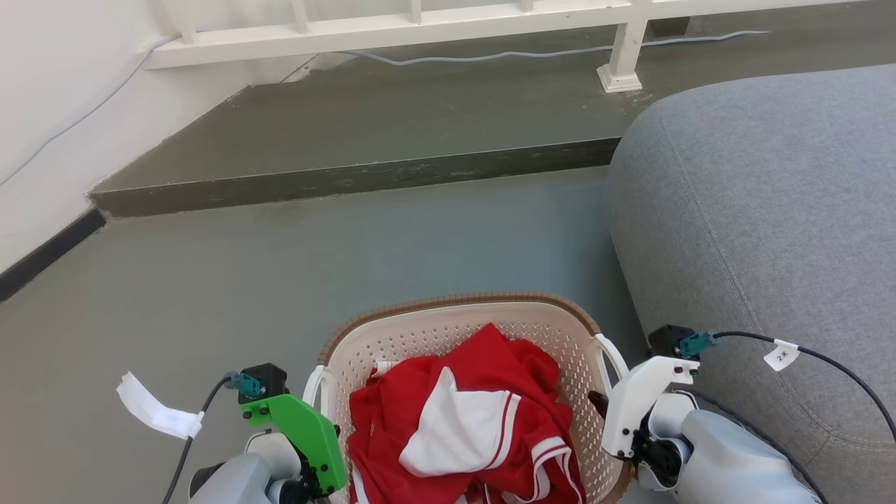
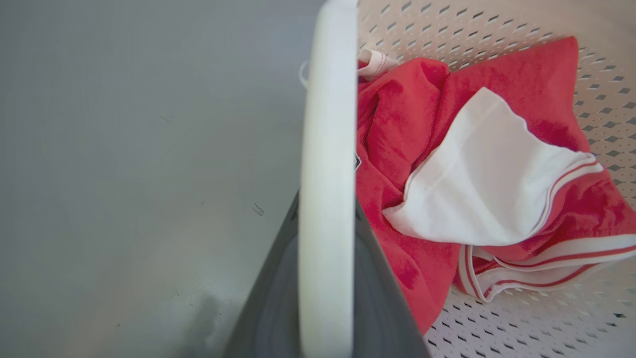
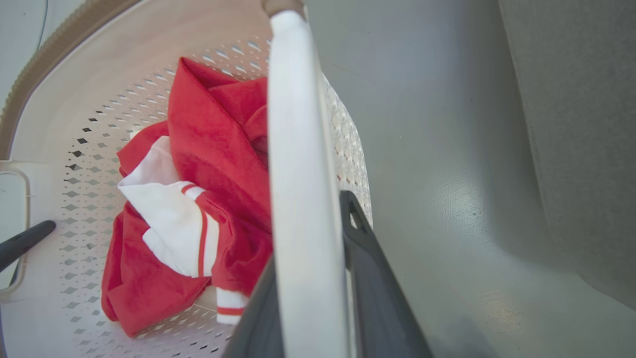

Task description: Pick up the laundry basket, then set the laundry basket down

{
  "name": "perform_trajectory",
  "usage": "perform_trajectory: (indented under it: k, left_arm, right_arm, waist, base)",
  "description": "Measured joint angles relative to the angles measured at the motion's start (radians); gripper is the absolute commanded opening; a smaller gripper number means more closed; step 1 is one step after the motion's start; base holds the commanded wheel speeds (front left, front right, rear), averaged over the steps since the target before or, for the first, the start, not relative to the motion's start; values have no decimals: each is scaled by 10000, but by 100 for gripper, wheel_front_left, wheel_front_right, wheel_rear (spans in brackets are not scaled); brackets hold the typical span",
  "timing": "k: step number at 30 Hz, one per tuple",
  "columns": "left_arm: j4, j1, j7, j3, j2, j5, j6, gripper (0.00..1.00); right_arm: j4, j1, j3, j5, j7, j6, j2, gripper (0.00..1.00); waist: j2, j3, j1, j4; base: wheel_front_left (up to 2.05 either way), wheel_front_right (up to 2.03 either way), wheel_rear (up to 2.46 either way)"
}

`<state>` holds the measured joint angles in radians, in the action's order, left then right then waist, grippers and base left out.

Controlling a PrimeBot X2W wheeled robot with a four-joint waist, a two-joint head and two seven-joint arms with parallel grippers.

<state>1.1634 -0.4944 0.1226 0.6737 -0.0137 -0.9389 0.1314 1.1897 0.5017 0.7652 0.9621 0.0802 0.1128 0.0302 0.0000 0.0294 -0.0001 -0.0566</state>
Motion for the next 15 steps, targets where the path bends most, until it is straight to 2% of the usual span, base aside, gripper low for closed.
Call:
perform_trajectory:
  k: [15]
  left_arm:
    - [-50,5,13,155,15,-259,-98,0]
  right_arm:
    - [0,-1,157,167,13,0,25,0]
  waist:
    - [0,5,0,-20]
  base:
    - [0,0,0]
